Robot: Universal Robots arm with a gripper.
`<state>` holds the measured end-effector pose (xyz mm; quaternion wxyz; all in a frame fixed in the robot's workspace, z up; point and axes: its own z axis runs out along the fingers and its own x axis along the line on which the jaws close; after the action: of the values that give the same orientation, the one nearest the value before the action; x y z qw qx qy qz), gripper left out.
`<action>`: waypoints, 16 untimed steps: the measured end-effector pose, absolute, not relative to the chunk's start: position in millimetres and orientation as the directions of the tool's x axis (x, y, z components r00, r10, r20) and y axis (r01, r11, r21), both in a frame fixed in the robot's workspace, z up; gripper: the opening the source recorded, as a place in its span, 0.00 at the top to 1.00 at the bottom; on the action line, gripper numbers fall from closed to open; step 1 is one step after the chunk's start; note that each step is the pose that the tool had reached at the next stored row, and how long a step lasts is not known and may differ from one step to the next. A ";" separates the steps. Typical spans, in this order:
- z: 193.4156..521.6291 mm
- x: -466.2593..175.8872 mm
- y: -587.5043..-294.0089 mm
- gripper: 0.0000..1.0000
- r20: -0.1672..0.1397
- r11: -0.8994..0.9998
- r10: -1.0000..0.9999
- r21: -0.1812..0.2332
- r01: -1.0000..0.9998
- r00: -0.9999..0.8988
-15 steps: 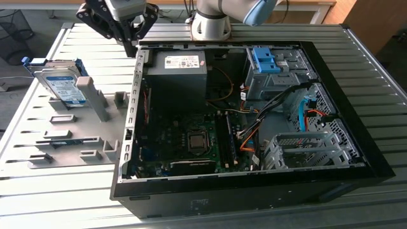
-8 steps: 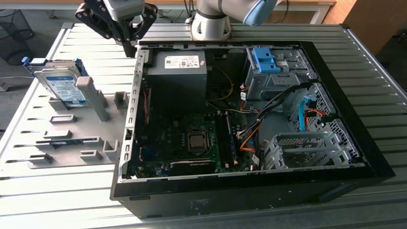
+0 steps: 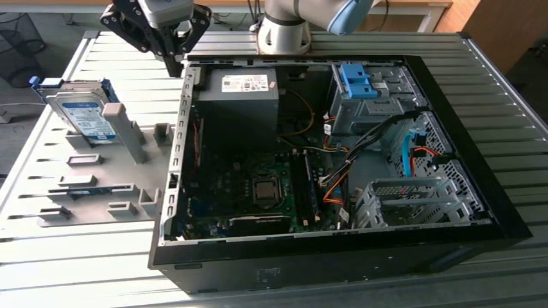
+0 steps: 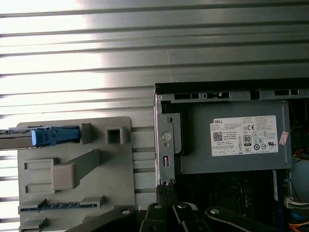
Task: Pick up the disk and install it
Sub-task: 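Reach for the disk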
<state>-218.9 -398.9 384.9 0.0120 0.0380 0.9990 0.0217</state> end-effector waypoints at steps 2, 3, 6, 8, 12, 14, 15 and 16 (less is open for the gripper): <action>384.6 -219.8 -398.9 0.89 -0.022 0.996 0.076 0.044 0.075 -0.997; 384.6 -220.4 -398.8 0.89 -0.022 0.996 0.076 0.044 0.075 -0.997; 384.1 -221.8 -398.9 0.89 -0.022 0.996 0.076 0.044 0.075 -0.997; 383.9 -222.6 -398.9 0.89 -0.022 0.996 0.076 0.044 0.075 -0.997; 383.4 -223.6 -398.9 0.89 -0.022 0.996 0.076 0.044 0.075 -0.997; 383.2 -224.0 -398.9 0.89 -0.022 0.996 0.076 0.044 0.075 -0.997; 383.1 -224.3 -398.8 0.89 -0.022 0.996 0.076 0.044 0.075 -0.997; 383.0 -224.6 -398.8 0.89 -0.022 0.996 0.076 0.044 0.075 -0.997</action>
<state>-224.6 -398.8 383.0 0.0116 0.0379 0.9990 0.0217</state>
